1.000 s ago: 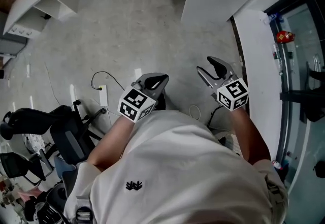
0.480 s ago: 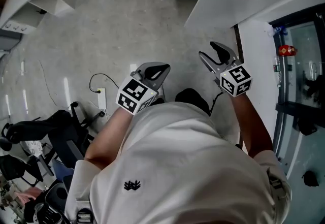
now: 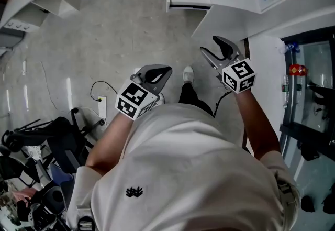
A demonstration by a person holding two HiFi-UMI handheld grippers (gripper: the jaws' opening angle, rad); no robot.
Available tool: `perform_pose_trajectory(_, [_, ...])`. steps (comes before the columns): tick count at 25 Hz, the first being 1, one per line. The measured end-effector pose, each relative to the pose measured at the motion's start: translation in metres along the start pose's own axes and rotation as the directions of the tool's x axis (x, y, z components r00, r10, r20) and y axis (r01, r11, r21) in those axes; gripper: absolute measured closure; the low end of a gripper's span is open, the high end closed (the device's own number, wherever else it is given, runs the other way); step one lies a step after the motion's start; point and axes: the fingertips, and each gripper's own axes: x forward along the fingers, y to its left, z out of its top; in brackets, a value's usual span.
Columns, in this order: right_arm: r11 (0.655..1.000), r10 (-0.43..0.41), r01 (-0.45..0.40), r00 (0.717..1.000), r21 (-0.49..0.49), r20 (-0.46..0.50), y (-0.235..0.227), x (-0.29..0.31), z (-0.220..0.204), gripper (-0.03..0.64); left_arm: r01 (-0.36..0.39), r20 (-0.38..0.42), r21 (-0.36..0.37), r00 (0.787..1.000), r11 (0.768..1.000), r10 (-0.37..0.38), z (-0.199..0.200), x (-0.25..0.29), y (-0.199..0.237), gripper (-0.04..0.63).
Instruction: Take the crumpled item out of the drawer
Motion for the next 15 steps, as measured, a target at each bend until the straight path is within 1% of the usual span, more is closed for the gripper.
perform_pose_trajectory(3, [1.000,0.029,-0.029,1.000,-0.005,0.005,-0.044,0.015,0.008,0.333,-0.033,-0.001,-0.014,0.999,0.999,0.033,0.025,0.031,0.017,0.589])
perform_pose_trajectory(6, [0.998,0.062,-0.062,0.998,-0.012,0.000,-0.088,0.031,0.014,0.334,-0.058,0.001,-0.025,0.998,0.998,0.058,0.047,0.062,0.032,0.589])
perform_pose_trajectory(10, [0.995,0.097,-0.097,0.995,-0.027,-0.015,-0.140,0.052,0.016,0.333,-0.095,-0.005,-0.046,0.995,0.994,0.095,0.069,0.105,0.050,0.589])
perform_pose_trajectory(15, [0.988,0.141,-0.143,0.989,-0.056,-0.035,-0.193,0.076,0.014,0.333,-0.133,-0.012,-0.069,0.991,0.989,0.133,0.090,0.148,0.061,0.589])
